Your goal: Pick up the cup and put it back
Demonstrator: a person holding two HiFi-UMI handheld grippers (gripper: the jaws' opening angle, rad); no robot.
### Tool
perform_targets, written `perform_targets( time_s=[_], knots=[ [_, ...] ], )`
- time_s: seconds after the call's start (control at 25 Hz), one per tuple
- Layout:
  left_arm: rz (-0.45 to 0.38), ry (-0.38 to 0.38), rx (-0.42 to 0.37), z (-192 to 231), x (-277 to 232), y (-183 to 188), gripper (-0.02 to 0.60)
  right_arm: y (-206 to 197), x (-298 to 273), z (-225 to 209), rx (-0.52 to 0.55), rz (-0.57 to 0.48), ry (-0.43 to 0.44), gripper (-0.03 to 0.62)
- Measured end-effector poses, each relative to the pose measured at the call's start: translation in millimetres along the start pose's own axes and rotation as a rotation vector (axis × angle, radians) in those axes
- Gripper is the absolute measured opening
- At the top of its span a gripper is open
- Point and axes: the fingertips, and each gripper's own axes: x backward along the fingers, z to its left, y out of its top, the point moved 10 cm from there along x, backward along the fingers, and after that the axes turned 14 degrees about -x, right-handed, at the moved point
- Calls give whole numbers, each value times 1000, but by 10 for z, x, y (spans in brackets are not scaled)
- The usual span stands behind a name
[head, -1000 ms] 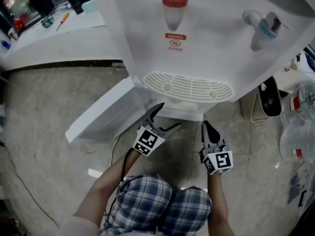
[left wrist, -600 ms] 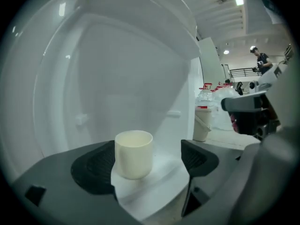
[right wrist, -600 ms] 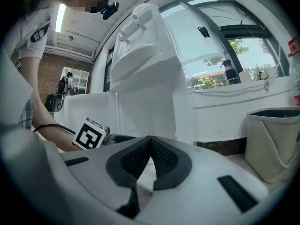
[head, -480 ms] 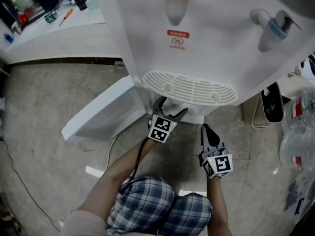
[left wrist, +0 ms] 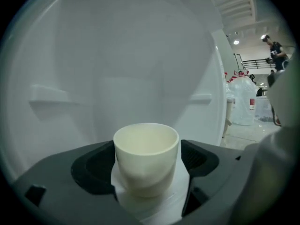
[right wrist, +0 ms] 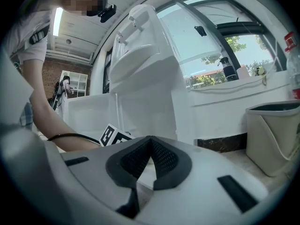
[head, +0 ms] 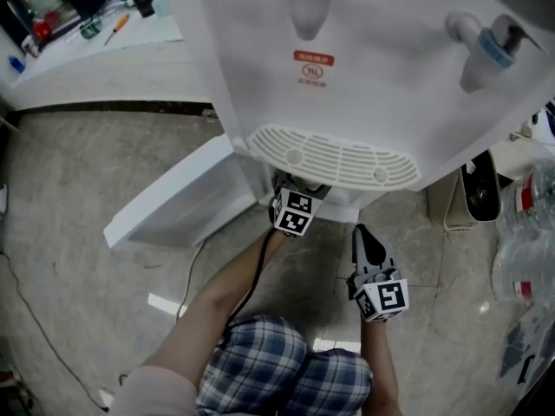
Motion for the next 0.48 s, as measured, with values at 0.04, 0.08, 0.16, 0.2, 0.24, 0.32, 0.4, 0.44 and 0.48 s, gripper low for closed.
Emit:
perform_targets(
  time_s=[0.04, 0.08, 0.16, 0.2, 0.24, 0.32, 0.4, 0.44, 0.48],
  knots=[
    [7, 1, 5, -3, -23, -13, 420, 0, 10, 0, -2, 3, -3, 17],
    [15, 3, 13, -1, -38, -23, 420, 0, 19, -5, -4, 4, -7, 17],
    [26, 6, 35, 13, -60, -33, 419, 6, 33, -24, -13, -3, -12, 17],
    [29, 7, 44, 17, -70, -42, 419, 9, 39, -32, -17, -8, -14, 17],
    [30, 8, 47, 19, -80, -55, 419, 12, 45, -38, -20, -12, -16, 17],
    [26, 15, 43, 17, -100, -80, 417, 15, 50, -45, -21, -14, -20, 17],
    [21, 24, 42, 12, -114, -87, 417, 20, 55, -49, -20, -14, -23, 17],
    [20, 25, 43, 11, -120, -90, 417, 20, 56, -50, -20, -14, -25, 17],
    [21, 25, 44, 13, -121, -92, 417, 17, 57, -50, -20, -13, -25, 17]
  ],
)
